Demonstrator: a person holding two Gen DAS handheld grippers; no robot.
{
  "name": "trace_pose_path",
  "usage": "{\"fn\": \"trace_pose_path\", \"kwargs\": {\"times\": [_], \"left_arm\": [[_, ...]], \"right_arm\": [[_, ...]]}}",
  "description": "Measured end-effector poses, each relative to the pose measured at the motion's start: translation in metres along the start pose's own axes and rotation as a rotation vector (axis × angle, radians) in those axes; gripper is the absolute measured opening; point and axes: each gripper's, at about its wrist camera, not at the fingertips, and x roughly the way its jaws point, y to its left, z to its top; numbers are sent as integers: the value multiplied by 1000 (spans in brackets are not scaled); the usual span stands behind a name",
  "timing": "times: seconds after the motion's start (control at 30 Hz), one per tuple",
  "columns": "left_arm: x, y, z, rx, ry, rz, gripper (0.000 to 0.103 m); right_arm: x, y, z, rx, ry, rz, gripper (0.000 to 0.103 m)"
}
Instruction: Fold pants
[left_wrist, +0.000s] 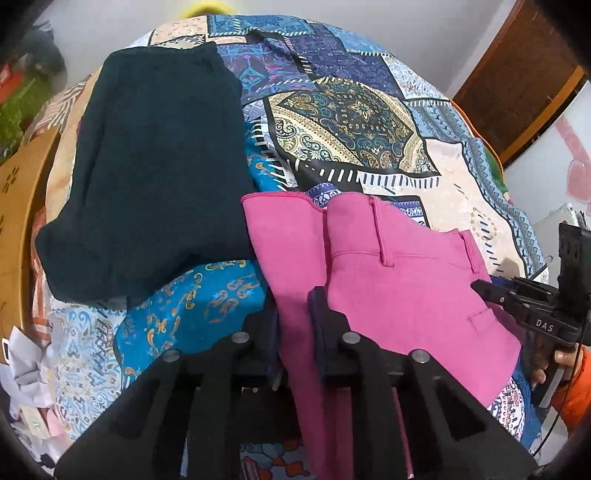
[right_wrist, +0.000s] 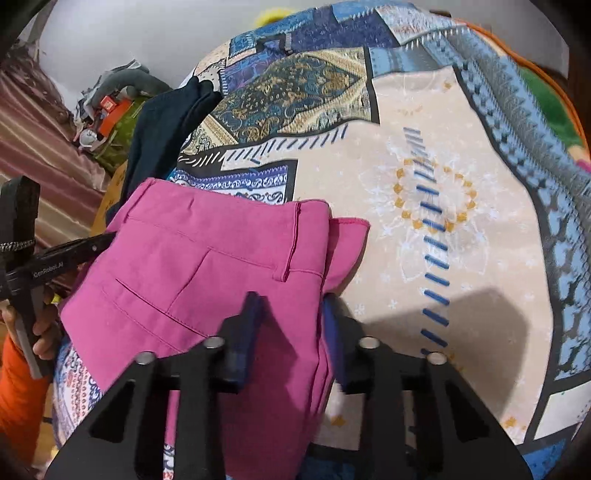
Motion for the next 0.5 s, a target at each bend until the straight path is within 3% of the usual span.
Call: {"fn": "trace_pose_path", "kwargs": {"times": [0.07, 0.13, 0.5], "left_arm": [[-4, -1, 0, 1, -13, 3, 11], [-10, -2, -1, 0, -26, 1, 8], [-71, -10, 8, 52, -174, 54, 7]], "right_arm": [[-5, 5, 0, -35, -20, -32, 14], [-10, 7, 2, -55, -37, -42, 12], [-50, 42, 26, -164, -152, -56, 10]]}}
